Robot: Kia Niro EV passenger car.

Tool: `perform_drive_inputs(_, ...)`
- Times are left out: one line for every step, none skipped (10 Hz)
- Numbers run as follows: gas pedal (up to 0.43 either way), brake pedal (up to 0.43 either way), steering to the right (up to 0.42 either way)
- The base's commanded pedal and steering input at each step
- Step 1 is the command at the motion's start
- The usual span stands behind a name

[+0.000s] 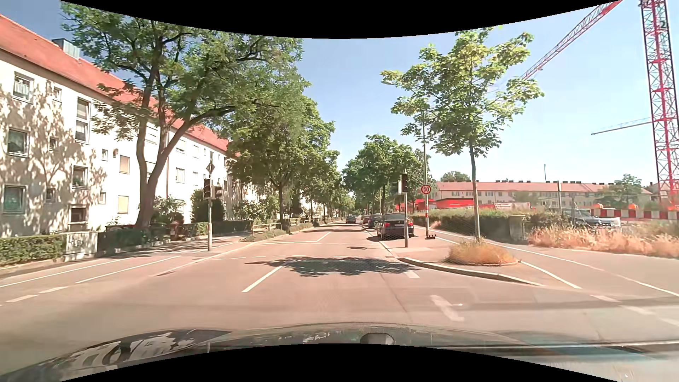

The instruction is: Follow the waypoints while adhering to traffic rules and regulations

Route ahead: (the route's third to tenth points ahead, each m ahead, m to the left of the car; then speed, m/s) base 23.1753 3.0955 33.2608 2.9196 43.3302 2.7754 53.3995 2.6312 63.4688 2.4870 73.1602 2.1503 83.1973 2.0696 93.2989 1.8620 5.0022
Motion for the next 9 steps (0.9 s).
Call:
perform_drive_inputs(0.177,0.000,-0.002)
perform_drive_inputs(0.169,0.000,-0.001)
perform_drive_inputs(0.169,0.000,0.000)
perform_drive_inputs(0.169,0.000,-0.001)
perform_drive_inputs(0.169,0.000,-0.004)
perform_drive_inputs(0.169,0.000,-0.008)
perform_drive_inputs(0.169,0.000,-0.009)
perform_drive_inputs(0.169,0.000,-0.008)
perform_drive_inputs(0.169,0.000,-0.005)
